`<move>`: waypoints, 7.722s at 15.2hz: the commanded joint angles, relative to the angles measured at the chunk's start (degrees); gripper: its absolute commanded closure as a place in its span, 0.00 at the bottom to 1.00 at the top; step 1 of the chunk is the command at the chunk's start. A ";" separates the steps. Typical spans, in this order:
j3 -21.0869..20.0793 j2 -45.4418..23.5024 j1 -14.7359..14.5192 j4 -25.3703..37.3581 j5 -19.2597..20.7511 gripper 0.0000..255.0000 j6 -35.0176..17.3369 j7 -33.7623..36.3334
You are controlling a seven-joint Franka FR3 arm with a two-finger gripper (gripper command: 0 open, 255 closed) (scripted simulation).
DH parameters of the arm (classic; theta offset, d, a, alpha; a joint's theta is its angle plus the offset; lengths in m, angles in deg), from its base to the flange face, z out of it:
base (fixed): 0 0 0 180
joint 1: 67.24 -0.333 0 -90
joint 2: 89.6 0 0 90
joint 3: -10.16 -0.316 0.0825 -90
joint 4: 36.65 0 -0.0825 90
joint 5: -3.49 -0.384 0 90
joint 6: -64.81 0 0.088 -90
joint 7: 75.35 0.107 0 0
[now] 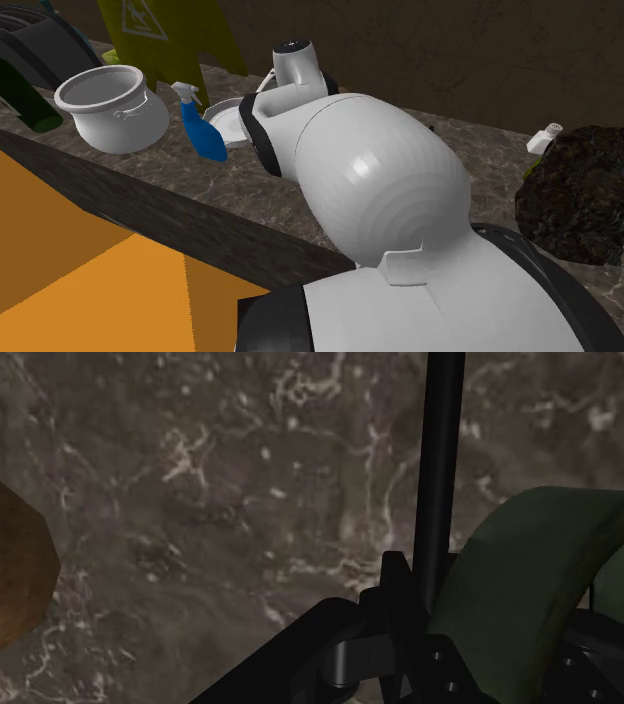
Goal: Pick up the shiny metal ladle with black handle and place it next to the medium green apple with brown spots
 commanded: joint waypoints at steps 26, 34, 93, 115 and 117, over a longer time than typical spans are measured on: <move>-0.82 2.02 -0.48 13.88 -0.81 1.00 16.07 -1.78; -0.99 1.29 -0.58 20.78 -1.10 1.00 22.19 -2.66; 24.33 -37.55 32.77 56.73 -22.46 1.00 17.20 -59.27; 24.03 -36.81 30.53 43.34 -22.31 1.00 4.79 -59.35; 24.03 -36.81 30.53 43.35 -22.32 0.00 4.79 -59.35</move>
